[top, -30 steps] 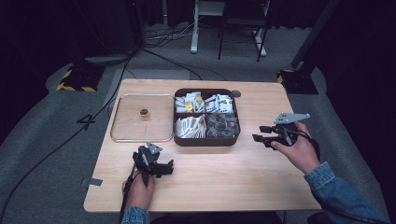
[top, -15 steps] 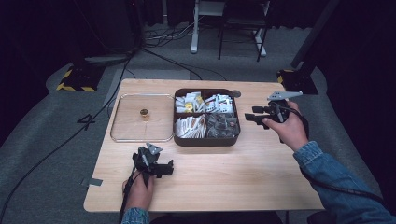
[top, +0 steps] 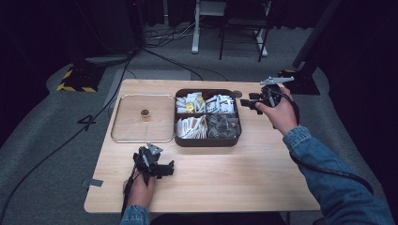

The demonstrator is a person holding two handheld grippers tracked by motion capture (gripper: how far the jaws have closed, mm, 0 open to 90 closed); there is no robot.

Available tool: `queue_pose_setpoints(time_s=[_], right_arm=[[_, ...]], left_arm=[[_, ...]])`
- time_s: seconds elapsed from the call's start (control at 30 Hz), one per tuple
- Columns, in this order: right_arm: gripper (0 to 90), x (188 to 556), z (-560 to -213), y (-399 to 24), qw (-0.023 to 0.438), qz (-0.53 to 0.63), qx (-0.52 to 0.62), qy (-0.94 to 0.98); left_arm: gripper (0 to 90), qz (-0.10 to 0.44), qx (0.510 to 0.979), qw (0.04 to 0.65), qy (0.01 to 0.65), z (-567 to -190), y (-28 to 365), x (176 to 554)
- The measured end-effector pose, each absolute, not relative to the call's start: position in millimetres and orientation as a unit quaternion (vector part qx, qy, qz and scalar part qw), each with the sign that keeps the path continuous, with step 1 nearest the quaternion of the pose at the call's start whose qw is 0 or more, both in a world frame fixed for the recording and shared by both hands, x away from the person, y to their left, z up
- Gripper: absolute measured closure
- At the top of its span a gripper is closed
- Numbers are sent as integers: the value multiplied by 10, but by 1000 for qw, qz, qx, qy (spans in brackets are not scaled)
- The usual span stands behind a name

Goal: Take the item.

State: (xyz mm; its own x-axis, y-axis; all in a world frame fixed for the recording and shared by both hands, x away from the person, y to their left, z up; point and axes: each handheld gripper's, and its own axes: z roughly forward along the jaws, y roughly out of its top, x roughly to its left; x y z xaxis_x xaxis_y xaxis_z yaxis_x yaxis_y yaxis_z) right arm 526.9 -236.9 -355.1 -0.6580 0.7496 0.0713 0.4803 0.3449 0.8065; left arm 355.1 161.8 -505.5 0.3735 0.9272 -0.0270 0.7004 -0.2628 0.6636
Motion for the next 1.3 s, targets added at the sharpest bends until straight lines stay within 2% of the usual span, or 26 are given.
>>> queue_pose_setpoints(time_s=[0.3, 0.4, 0.47, 0.9, 1.3], right_arm=[[451, 5603, -3613, -2144, 159, 409, 395, 807], [461, 5720, -3656, -2050, 195, 403, 374, 812], [462, 5745, -3667, -2027, 196, 401, 375, 812], [455, 5962, -3950, -1740, 161, 382, 395, 820], [485, 5989, -4105, -1501, 120, 383, 415, 817]], left_arm=[[0, 188, 772, 301, 527, -5055, 1618, 3551], [0, 188, 772, 301, 527, -5055, 1618, 3551], [0, 188, 772, 301, 527, -5055, 1618, 3551], [0, 188, 772, 302, 527, -5054, 1618, 3552], [0, 189, 774, 301, 525, -5053, 1623, 3555]])
